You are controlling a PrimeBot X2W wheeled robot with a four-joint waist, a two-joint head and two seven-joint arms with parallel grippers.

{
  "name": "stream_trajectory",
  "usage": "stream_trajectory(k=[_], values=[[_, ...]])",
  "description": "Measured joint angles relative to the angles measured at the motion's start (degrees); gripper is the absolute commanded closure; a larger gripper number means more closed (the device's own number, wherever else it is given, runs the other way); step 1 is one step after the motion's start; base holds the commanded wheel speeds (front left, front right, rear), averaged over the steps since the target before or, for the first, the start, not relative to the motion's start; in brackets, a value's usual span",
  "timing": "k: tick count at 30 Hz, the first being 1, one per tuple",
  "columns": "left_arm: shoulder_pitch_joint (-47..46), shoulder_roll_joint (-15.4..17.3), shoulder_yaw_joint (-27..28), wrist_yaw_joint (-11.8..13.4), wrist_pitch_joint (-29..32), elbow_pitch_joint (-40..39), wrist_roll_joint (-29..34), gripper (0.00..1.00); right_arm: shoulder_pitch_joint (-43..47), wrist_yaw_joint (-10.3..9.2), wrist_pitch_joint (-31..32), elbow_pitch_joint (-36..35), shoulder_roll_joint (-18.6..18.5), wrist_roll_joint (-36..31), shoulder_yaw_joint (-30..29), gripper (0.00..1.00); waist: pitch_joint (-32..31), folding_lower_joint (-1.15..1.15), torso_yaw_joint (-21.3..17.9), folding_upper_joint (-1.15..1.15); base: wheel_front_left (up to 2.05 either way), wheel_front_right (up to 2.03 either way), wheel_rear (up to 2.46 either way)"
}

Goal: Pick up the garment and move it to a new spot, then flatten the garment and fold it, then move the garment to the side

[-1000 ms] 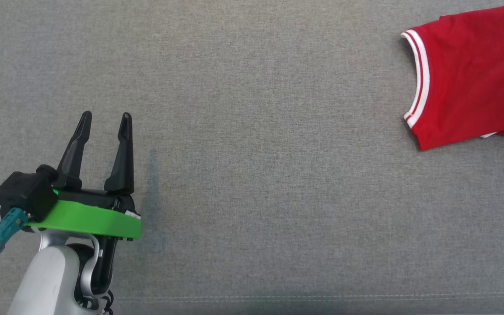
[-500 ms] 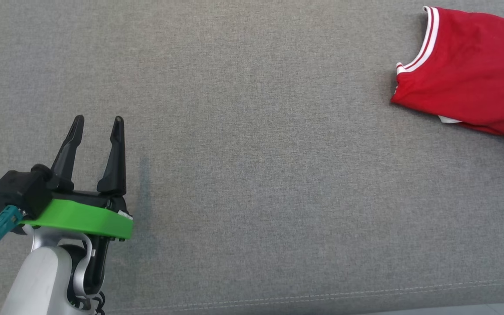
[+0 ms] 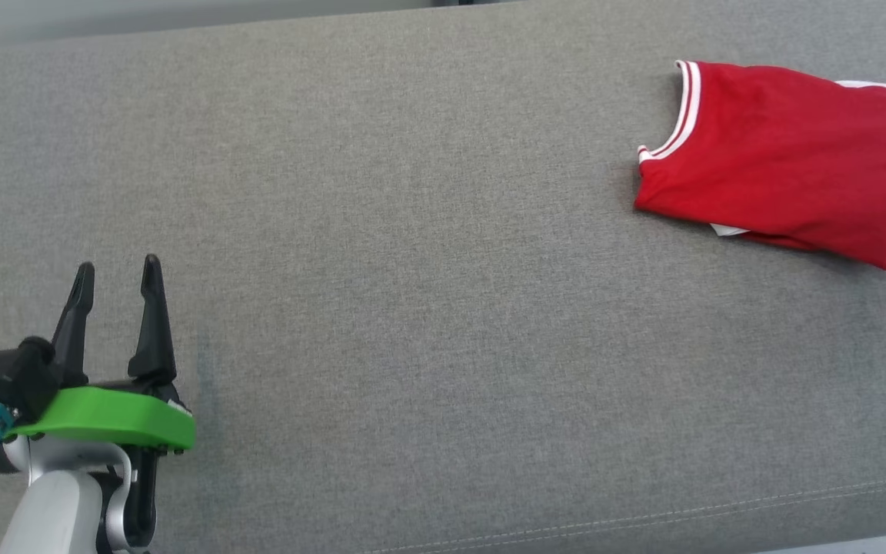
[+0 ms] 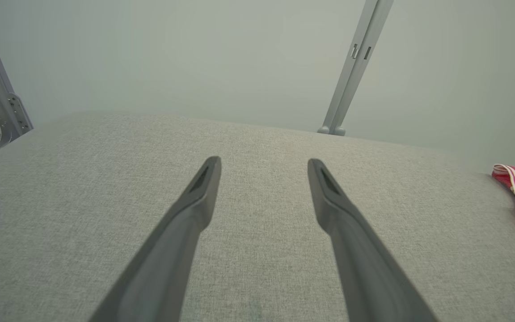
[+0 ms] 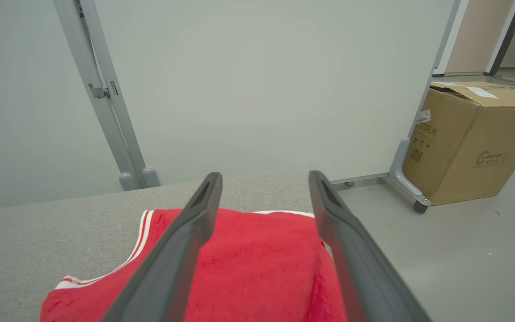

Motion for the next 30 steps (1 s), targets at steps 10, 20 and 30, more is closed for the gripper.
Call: stream_trajectory(k=[10,20,30], values=[[5.50,-0.14,1.40,0.94,-1.00,6.52,0.48,0.00,11.21,-0.11,0.09,-1.69,5.34,-2.86,3.08,0.00,-6.74,0.00,-1.04,0.00,0.00,0.00,0.00],[6.79,-0.26,1.40,1.16,-1.41,7.42,1.54,1.00,19.42,-0.18,0.08,-5.83,9.68,-8.04,5.54,1.00,-10.50,0.00,1.55,0.00,0.00,0.00,0.00],[8.72,-3.32,0.47,1.14,-0.87,11.23,0.93,1.00,22.73,-0.07,0.76,-2.91,15.19,-6.89,6.88,1.00,-10.56,0.00,1.57,0.00,0.00,0.00,0.00]])
